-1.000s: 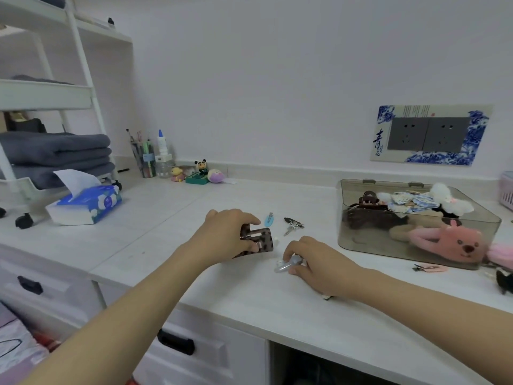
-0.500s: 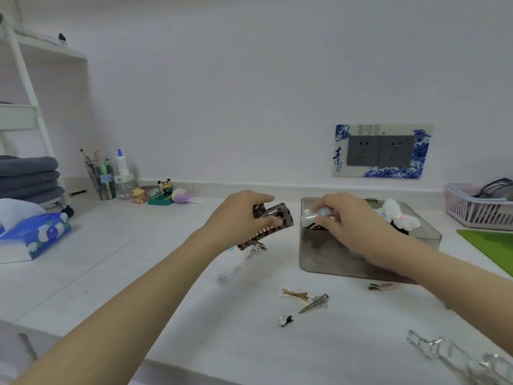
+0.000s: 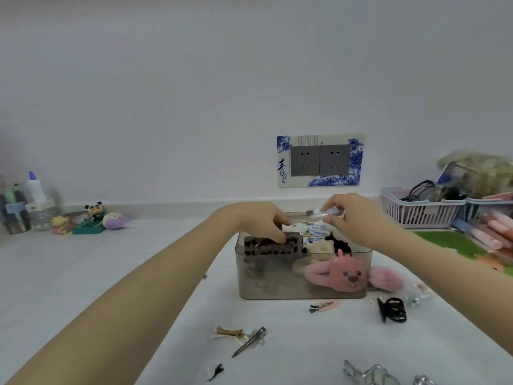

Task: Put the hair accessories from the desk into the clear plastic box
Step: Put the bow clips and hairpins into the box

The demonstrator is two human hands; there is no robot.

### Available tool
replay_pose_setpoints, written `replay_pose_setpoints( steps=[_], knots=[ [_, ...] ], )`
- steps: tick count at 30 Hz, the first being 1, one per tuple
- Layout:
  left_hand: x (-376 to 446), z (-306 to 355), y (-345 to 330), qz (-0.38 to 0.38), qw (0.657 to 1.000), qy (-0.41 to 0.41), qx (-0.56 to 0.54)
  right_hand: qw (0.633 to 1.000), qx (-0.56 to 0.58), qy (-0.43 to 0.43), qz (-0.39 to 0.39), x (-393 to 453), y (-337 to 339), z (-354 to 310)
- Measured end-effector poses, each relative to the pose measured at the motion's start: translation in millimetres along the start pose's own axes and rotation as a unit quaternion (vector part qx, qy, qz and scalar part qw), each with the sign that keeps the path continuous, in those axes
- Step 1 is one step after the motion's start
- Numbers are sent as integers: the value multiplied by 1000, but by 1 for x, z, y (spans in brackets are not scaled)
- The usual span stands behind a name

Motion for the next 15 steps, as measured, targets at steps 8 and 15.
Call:
replay_pose_setpoints(
  steps=[8, 15],
  knots=[
    [19, 8, -26, -26, 994, -24, 105, 999, 17, -2, -31, -5, -12, 12],
    [23, 9, -30, 8, 990, -56, 130, 998, 33, 20, -40, -11, -17, 9]
  ],
)
Point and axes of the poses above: each hand's wrist, its own x-axis towards the middle knuckle, its own y-axis out of the back of the hand, z = x × y, the point moved 8 cm from there along x, towards the middle knuckle, and after that the axes turned 5 degrees about x, right-handed, at the moved point
